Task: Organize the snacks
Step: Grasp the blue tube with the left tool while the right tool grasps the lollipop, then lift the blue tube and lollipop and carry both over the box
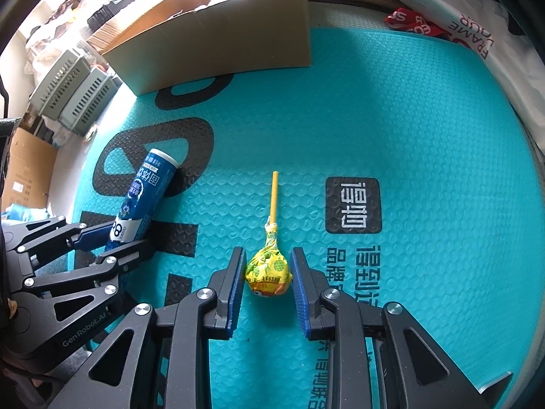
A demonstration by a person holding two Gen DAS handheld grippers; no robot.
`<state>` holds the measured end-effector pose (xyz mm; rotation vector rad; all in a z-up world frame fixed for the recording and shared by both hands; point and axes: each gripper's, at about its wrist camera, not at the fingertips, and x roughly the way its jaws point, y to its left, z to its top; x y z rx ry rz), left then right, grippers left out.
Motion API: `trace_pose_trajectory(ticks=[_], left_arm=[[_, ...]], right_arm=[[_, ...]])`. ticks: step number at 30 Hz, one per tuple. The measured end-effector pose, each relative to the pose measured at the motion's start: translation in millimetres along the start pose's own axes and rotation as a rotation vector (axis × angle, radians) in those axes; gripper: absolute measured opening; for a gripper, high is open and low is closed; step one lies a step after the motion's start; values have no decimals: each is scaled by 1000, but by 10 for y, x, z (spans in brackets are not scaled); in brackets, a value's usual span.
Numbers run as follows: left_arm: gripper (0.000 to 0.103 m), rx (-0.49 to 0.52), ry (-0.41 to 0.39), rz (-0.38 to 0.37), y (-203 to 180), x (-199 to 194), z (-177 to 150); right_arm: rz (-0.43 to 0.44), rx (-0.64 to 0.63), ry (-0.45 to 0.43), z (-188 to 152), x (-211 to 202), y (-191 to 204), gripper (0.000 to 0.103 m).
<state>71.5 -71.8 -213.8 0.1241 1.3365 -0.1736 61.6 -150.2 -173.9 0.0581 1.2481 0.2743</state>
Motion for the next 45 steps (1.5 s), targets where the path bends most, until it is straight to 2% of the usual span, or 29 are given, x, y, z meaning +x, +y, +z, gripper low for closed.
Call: trace_pose_trajectory(ticks=[6, 14, 29, 38, 45], left_arm=[[28, -3, -34, -9, 46, -162, -44], [28, -12, -103, -24, 55, -501, -282], [28, -7, -227, -32, 96, -1373, -155], [28, -3, -327, -34, 202, -1914, -5], [28, 3, -407, -38, 303, -2220, 362]], right_arm=[[27, 18, 0, -39, -60, -14, 26], [60, 53, -13, -165, -287, -8, 26], [85, 9, -80, -252, -834, 178, 26], [109, -25, -163, -63, -1188, 349, 26], [94, -126, -268, 285, -1488, 474, 26]])
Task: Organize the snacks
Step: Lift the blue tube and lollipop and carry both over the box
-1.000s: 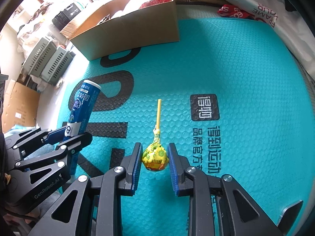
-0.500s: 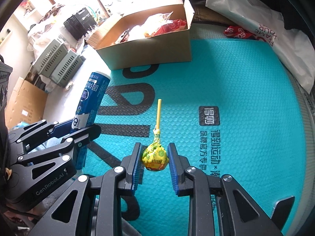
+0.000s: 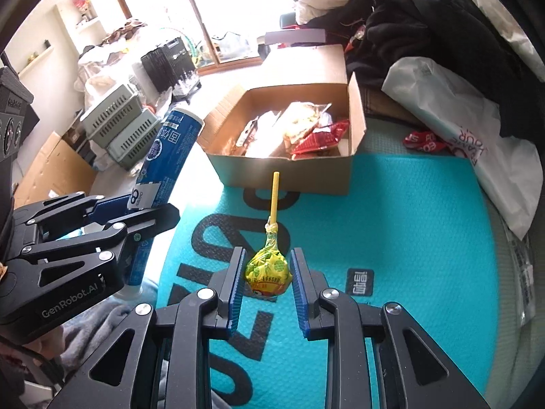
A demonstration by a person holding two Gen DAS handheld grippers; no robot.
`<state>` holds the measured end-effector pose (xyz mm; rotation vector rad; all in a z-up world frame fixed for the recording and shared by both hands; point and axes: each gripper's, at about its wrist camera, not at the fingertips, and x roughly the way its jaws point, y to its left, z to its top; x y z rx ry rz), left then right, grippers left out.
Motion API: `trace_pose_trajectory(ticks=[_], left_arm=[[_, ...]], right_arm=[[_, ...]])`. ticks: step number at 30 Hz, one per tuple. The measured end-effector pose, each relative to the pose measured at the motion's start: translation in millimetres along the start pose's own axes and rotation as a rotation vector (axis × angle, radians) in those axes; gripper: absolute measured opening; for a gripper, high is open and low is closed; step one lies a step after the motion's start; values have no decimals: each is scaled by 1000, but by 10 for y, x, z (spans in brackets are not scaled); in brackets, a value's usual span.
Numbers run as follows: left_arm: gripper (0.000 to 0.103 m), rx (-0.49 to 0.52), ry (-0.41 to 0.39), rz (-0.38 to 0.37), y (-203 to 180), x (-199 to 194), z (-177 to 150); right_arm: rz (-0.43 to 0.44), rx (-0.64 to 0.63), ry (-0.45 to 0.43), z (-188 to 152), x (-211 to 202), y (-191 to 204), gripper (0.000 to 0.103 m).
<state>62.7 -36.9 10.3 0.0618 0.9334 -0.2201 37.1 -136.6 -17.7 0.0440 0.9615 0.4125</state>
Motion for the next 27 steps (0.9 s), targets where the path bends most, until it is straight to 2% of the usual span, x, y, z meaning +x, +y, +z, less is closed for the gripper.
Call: trace_pose_trajectory(ticks=[6, 13, 20, 27], left_arm=[[28, 3, -73, 1, 82, -65, 466], [28, -8, -132, 19, 286, 33, 958], [28, -14, -148, 16, 485, 365, 1322], [28, -25, -134, 25, 681, 791, 1496]], right_arm=[[7, -60, -64, 434, -48, 11, 26], [9, -65, -104, 884, 162, -108, 26], [11, -78, -150, 1361, 342, -226, 26], [5, -81, -155, 1694, 624, -332, 26]])
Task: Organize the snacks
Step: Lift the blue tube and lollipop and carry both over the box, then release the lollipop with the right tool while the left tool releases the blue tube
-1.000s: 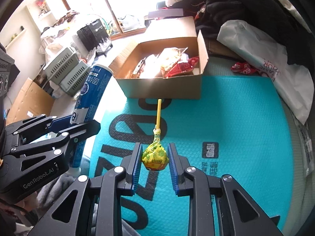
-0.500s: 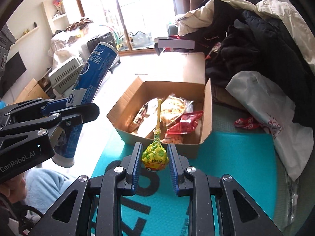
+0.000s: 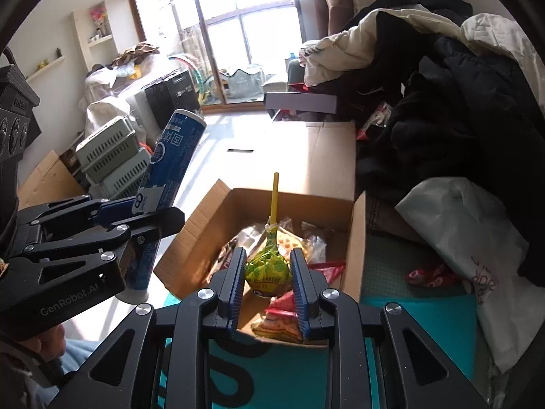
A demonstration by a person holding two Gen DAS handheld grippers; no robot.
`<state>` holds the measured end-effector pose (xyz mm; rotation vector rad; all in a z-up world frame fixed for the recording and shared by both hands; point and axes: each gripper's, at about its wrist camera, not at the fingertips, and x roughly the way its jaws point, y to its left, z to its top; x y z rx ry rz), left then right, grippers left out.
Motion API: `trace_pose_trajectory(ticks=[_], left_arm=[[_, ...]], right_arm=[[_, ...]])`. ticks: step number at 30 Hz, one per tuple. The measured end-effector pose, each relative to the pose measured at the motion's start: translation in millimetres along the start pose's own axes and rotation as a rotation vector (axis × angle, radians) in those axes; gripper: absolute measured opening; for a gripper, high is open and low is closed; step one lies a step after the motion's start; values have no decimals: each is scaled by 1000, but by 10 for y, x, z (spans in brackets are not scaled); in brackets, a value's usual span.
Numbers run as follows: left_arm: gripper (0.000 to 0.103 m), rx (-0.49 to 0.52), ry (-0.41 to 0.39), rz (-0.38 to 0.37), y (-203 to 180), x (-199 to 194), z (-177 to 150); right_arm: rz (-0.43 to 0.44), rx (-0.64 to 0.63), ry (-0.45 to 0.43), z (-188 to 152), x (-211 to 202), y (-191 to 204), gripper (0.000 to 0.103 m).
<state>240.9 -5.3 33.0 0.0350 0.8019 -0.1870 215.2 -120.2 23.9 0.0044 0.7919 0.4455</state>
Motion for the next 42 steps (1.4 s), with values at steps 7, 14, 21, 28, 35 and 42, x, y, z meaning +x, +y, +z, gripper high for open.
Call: trace_pose_trajectory(ticks=[7, 14, 21, 28, 35, 42], left_arm=[[28, -19, 60, 10, 162, 491, -113], [28, -43, 154, 12, 284, 859, -350], [28, -34, 227, 20, 353, 1042, -543], [28, -55, 252, 9, 431, 1148, -583], [28, -36, 273, 38, 442, 1275, -637], [28, -3, 303, 59, 466, 1346, -650]], right_arm=[[-13, 1, 40, 6, 446, -80, 26], [0, 30, 126, -245, 873, -67, 26], [-5, 27, 188, -448, 1085, -12, 26], [-11, 34, 237, -571, 1234, 16, 26], [-9, 40, 280, -653, 1323, 47, 26], [-35, 43, 289, -658, 1323, 91, 26]])
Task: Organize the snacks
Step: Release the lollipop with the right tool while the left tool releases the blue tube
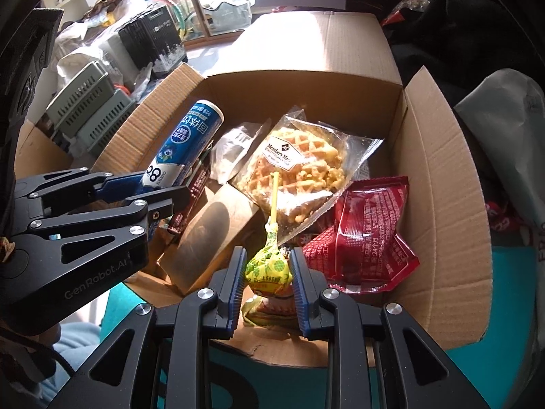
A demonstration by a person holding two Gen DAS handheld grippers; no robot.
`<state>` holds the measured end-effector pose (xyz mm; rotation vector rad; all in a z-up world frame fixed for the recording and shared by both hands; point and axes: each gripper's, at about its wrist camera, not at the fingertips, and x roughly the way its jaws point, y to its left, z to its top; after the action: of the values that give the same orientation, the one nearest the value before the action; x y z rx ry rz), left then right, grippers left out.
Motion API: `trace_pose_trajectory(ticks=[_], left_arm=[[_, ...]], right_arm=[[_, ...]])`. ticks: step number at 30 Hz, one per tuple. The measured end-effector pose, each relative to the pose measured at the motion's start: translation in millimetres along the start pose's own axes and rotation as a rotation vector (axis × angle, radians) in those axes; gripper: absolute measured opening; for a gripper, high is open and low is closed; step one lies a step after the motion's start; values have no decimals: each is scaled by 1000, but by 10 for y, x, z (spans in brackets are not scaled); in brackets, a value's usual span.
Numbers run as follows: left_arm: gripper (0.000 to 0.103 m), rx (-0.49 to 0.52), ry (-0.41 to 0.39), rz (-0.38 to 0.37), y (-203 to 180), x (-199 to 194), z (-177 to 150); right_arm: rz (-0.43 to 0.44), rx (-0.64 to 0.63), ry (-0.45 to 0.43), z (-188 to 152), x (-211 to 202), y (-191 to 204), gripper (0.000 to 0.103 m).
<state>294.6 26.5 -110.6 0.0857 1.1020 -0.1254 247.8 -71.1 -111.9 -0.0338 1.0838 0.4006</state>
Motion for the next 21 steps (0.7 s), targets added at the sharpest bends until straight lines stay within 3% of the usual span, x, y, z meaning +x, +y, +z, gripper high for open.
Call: trace_pose_trajectory(ticks=[5, 8, 12, 21], left_arm=[[28, -11, -3, 7, 47, -52, 16], [28, -24, -27, 15, 77, -130, 34], [28, -30, -36, 29, 90, -232, 77], [28, -49, -100, 24, 51, -682, 154]], right_arm=[[-26, 2, 10, 24, -7, 52, 27], [-44, 27, 15, 41, -34, 37, 41], [-40, 62, 6, 58, -132, 12, 46], [-73, 38, -59, 107, -613, 64, 46]])
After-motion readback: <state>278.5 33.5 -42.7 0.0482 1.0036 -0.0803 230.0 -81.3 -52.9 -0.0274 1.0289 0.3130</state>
